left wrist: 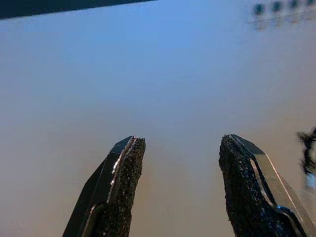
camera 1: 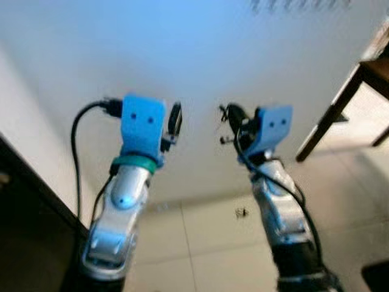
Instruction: Hang keys on a hook
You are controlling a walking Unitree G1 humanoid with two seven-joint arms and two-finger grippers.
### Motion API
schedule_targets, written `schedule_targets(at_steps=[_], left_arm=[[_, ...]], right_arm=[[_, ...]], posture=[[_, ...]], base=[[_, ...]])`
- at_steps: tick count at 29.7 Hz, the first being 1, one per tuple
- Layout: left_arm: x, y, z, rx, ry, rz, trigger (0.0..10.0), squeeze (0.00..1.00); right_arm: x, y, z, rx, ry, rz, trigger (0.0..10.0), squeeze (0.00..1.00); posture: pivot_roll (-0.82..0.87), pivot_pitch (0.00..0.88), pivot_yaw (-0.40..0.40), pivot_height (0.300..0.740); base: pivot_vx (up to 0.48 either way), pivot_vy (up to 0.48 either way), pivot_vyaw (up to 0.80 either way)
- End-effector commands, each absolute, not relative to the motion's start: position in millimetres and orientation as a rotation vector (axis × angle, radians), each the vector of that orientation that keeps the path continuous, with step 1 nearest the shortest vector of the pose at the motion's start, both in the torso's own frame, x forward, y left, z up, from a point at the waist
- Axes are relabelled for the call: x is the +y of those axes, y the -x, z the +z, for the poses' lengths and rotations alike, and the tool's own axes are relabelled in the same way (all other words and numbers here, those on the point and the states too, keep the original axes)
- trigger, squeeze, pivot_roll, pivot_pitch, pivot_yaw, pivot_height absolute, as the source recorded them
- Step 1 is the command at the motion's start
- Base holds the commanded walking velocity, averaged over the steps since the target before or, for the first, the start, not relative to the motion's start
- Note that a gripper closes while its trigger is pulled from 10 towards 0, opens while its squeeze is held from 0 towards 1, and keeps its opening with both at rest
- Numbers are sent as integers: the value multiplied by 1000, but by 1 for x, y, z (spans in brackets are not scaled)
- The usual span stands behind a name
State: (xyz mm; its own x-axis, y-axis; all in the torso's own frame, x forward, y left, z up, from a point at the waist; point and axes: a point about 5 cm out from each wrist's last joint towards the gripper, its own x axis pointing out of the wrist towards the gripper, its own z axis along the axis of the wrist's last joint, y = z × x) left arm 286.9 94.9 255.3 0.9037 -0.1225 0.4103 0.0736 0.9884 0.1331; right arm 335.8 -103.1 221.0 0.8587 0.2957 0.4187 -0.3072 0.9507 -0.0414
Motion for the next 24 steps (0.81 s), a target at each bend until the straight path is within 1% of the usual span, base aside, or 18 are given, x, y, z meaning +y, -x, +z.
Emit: schedule_targets(at_steps=[1,8,24], left_arm=[[88,-286,257,-445,-120,-140,10000,0],[82,-285,257,-441,-100,-179,10000,0],[82,-284,254,-426,-128,-195,10000,0]], right_arm=[[-106,-334,220,-439,-38,307,10000,0],[-107,-334,218,-435,-31,300,10000,0],[-106,-334,216,-428,-35,304,10000,0]], posture=[[-91,19,69,740],[-92,22,70,740],[-84,29,70,740]], base=[[0,0,0],[0,0,0],[0,0,0]])
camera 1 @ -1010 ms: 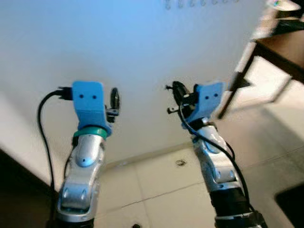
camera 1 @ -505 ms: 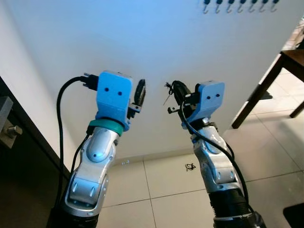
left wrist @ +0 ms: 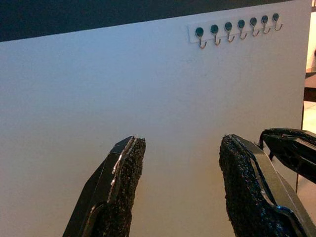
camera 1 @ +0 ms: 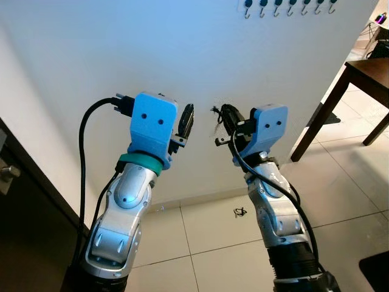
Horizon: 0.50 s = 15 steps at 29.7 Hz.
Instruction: Hang keys on a hook
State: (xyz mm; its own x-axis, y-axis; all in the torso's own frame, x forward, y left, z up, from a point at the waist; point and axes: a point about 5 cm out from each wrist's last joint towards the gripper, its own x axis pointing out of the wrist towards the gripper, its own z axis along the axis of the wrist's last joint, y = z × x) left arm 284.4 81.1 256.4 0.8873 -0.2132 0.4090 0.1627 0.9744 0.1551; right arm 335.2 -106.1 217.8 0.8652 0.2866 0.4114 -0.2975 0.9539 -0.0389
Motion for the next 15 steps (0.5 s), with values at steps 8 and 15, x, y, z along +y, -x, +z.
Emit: schedule_targets(at_steps=[8,15], left_arm=[[85,-286,253,-419,-131,-180,10000,0],[86,-286,253,-419,-137,-177,10000,0]], right_arm=[[-106,-334,216,-426,-32,302,10000,0],[-106,-334,215,-425,-32,303,10000,0]], posture=[[-84,30,72,740],[-83,30,72,740]], base=[[0,0,0],[0,-134,0]])
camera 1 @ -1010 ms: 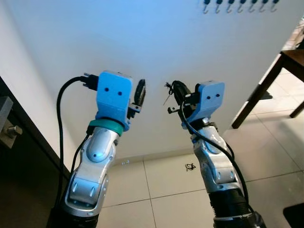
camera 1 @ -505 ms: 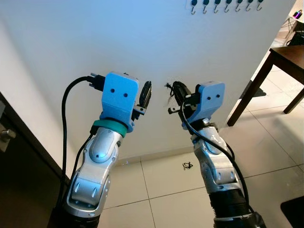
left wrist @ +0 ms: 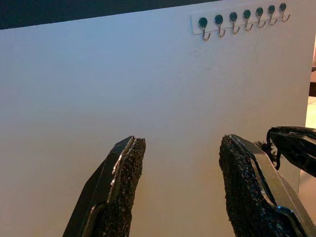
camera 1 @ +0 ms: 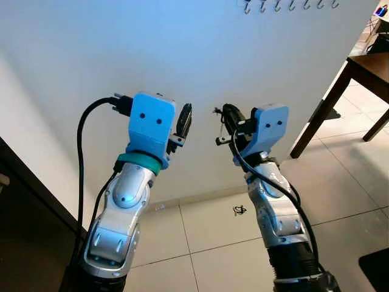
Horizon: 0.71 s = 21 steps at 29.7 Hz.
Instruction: Hang keys on a hook
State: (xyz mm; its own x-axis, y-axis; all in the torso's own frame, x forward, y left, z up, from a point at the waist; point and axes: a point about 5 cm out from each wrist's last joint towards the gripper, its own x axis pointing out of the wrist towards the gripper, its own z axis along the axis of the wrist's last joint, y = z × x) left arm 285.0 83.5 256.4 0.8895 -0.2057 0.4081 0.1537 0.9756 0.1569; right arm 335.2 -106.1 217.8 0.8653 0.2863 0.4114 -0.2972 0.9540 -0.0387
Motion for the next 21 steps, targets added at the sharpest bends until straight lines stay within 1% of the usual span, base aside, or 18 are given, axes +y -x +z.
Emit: schedule_targets(at_steps=[1,8,13,15,21], left_arm=[[86,-286,253,-419,-137,-177,10000,0],[87,-287,252,-414,-137,-171,10000,0],[87,-287,252,-412,-141,-168,10000,0],[87,-287,252,-410,-142,-167,10000,0],[87,-288,250,-395,-141,-170,10000,0]], right_arm=[[-106,-334,215,-425,-32,303,10000,0],[-105,-334,215,-422,-33,303,10000,0],[-105,-334,215,-421,-33,303,10000,0],[-105,-334,214,-421,-33,303,10000,0],[-105,-334,214,-421,-34,302,10000,0]], posture=[[-83,30,72,740],[-81,32,72,740],[-79,33,73,740],[-79,33,73,740],[-79,34,74,740]], base=[[0,-326,0],[0,-461,0],[0,-349,0],[0,-247,0],[0,0,0]])
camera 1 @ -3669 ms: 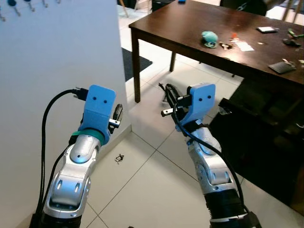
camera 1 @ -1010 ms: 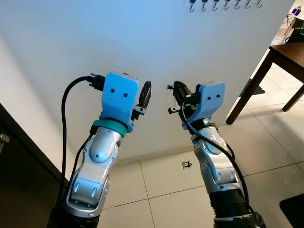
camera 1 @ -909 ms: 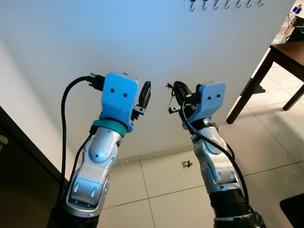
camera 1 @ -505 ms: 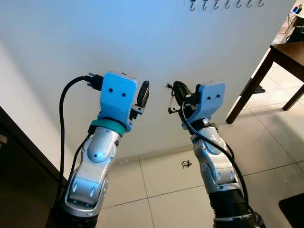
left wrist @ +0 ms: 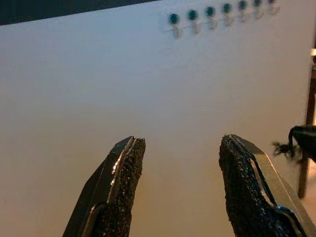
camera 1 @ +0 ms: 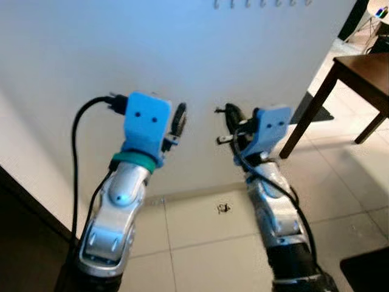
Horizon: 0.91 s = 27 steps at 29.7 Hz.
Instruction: Hang keys on a hook
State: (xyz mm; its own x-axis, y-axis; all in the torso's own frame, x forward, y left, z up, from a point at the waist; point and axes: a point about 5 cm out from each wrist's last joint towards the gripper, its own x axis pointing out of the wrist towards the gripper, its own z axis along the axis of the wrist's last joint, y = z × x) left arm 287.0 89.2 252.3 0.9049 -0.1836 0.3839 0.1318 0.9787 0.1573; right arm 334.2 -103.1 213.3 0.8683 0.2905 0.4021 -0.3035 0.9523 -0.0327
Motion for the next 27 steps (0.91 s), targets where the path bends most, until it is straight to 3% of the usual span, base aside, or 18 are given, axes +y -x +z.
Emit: schedule_targets(at_steps=[1,8,21,27], left_arm=[[87,-288,250,-395,-141,-170,10000,0],[87,-288,250,-399,-139,-174,10000,0],[88,-289,252,-403,-137,-164,10000,0],[89,-289,254,-409,-127,-158,10000,0]], right_arm=[[-105,-334,214,-421,-34,302,10000,0],[-105,-333,214,-423,-38,303,10000,0],[-104,-331,220,-454,-53,317,10000,0],[-101,-330,227,-495,19,333,10000,0]], posture=[[-79,34,74,740],[-78,35,76,740],[-80,34,76,740],[-84,29,72,740]], base=[[0,0,0],[94,0,0],[455,0,0],[456,0,0]])
